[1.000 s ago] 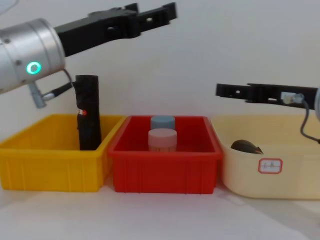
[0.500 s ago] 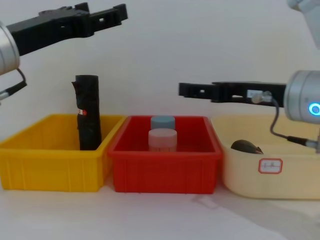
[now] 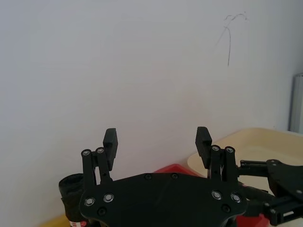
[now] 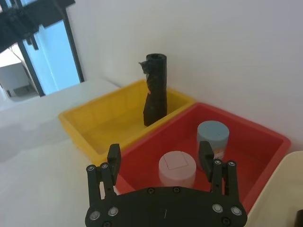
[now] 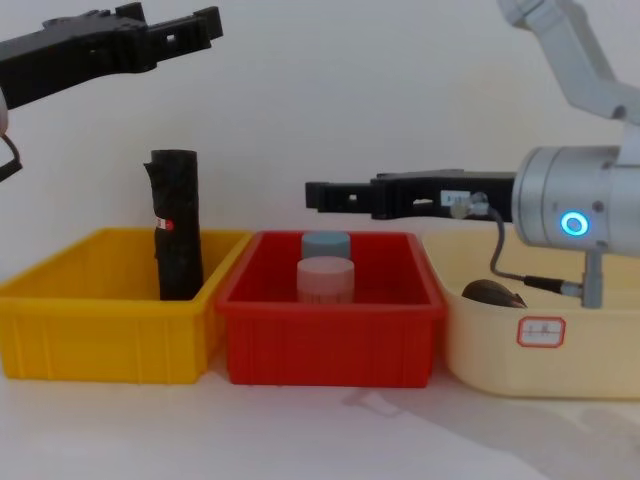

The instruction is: Pick up the garbage bag with the one hand and transfer it to the other hand.

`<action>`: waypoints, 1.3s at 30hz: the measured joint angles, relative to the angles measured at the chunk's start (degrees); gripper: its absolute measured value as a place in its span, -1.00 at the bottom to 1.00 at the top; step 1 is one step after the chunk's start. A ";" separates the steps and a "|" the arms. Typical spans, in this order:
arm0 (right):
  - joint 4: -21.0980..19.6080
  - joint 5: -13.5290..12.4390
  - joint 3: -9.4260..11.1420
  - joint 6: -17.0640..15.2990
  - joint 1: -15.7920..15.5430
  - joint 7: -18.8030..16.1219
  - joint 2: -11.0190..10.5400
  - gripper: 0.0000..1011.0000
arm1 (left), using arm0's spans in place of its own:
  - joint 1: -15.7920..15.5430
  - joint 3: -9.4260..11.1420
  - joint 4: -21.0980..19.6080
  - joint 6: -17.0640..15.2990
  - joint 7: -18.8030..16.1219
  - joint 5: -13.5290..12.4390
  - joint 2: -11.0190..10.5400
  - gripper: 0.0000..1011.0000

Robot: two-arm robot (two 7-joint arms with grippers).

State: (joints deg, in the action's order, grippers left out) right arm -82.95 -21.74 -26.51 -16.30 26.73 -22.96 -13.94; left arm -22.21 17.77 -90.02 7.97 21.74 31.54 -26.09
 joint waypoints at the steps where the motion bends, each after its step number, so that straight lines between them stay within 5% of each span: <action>1: 0.32 0.17 -0.27 0.04 0.24 -0.02 0.04 0.98 | 0.06 -0.10 -0.04 0.02 -0.10 -0.03 -0.05 0.98; 13: 7.35 3.47 -3.56 1.13 4.05 0.21 1.60 0.98 | 0.37 -0.50 -0.22 0.07 -0.52 -0.15 -0.30 0.98; 39: 19.75 7.46 -5.98 2.34 11.26 -0.88 5.00 0.98 | 0.54 -0.73 -0.33 0.06 -0.75 -0.22 -0.44 0.98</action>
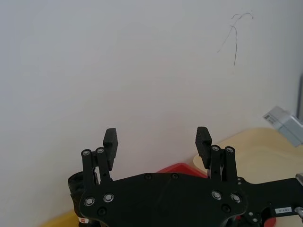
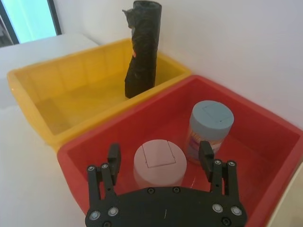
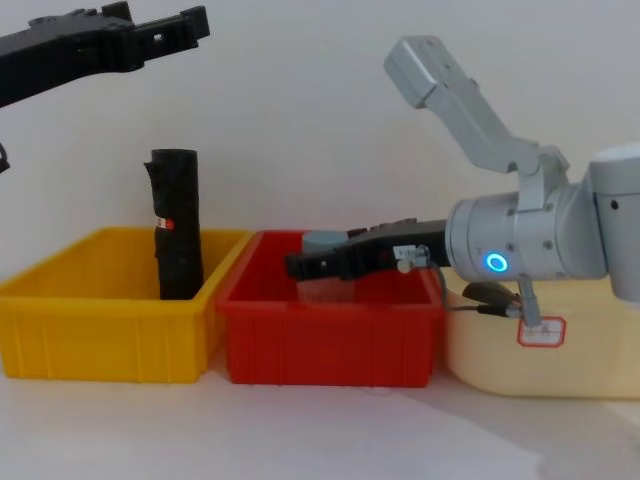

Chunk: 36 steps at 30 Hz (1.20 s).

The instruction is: Pick up the garbage bag with the one hand and transfer it to the other hand.

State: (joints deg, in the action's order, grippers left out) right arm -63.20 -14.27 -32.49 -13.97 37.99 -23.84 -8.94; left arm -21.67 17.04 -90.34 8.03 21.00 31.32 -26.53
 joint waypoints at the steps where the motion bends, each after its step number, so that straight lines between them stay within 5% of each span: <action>1: 0.45 0.19 -0.10 0.01 0.28 -0.13 0.09 0.98 | 0.00 -0.01 0.00 0.00 0.00 0.00 0.00 0.98; 12: 3.46 1.56 -0.78 -0.07 2.05 -0.91 0.85 0.93 | 0.00 -0.01 0.00 0.00 -0.01 0.01 -0.01 0.98; 24: 4.62 2.56 -0.81 -0.65 2.83 -1.16 1.19 0.35 | 0.00 -0.02 0.00 0.00 0.00 0.01 0.00 0.98; 36: -1.52 2.21 1.26 -1.52 1.88 -0.77 0.22 0.32 | 0.00 -0.01 0.00 0.00 0.00 0.00 0.00 0.98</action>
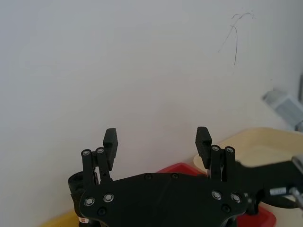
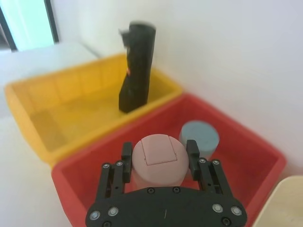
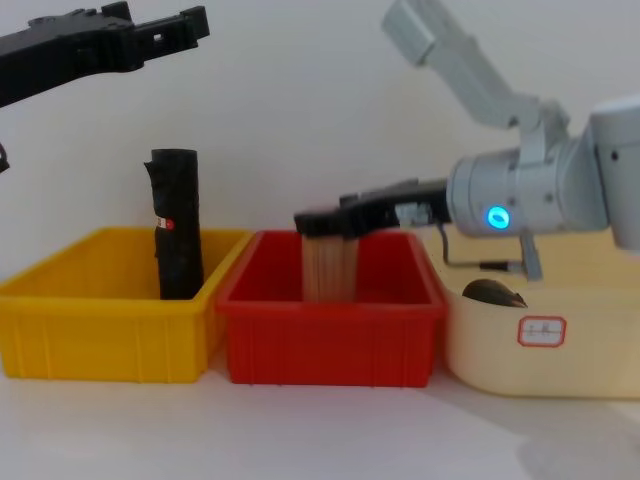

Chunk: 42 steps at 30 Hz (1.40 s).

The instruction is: Pick up the garbage bag with the one hand and transfer it to the other hand.

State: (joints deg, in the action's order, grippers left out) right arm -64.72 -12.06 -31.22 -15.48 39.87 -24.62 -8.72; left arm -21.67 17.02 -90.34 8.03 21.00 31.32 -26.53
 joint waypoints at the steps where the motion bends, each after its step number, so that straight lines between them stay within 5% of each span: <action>1: -1.17 -0.34 0.44 -0.03 -0.22 0.11 -0.19 0.32 | 0.00 0.00 0.00 0.00 0.00 0.00 0.00 0.98; 22: -15.33 -3.98 9.57 0.32 -4.28 4.84 -5.30 0.32 | 0.00 0.00 0.00 0.00 0.00 0.00 0.00 0.98; 42: -17.00 -3.81 16.08 -3.18 -11.98 10.35 -10.46 0.32 | 0.00 0.00 0.00 0.00 0.00 0.00 0.00 0.98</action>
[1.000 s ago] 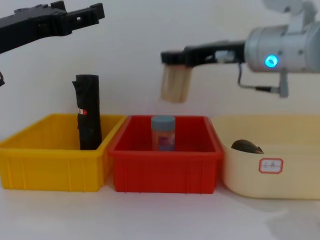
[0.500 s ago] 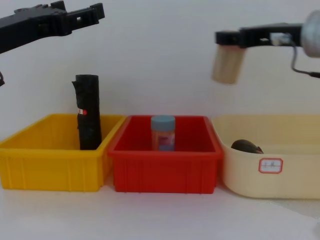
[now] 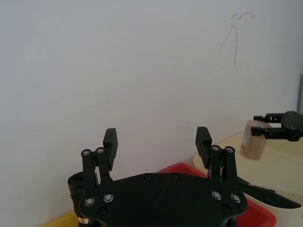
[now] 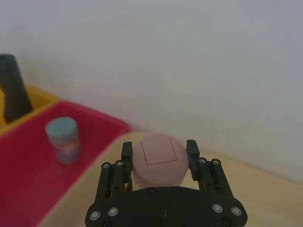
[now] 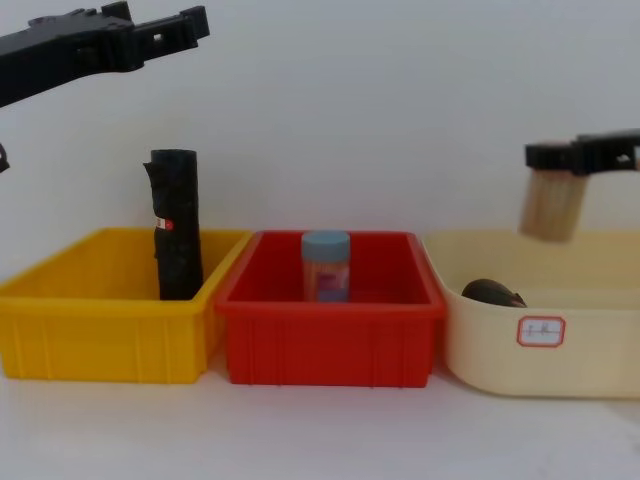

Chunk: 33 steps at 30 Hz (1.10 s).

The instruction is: Pick up the garbage bag with the one hand and transfer it to the other hand.

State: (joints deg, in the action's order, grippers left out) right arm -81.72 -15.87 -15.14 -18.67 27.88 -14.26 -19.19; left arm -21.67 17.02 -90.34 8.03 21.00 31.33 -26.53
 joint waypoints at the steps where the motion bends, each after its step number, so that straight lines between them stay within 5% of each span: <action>1: 0.05 0.04 0.12 -0.06 -0.19 0.08 -0.10 0.32 | 0.00 0.00 0.00 0.00 0.00 0.00 0.00 0.98; 15: 0.24 0.83 1.62 -0.86 -2.50 1.19 -0.86 0.98 | 0.00 0.00 0.00 0.00 0.00 0.00 0.00 0.98; 33: -3.23 0.22 1.05 -0.74 -3.53 -1.20 0.09 0.98 | 0.00 0.00 0.00 0.00 0.00 0.00 0.00 0.98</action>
State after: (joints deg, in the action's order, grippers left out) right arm -84.95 -15.65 -14.10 -19.41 24.35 -15.47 -19.10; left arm -21.68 17.03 -90.34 8.03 21.00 31.33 -26.53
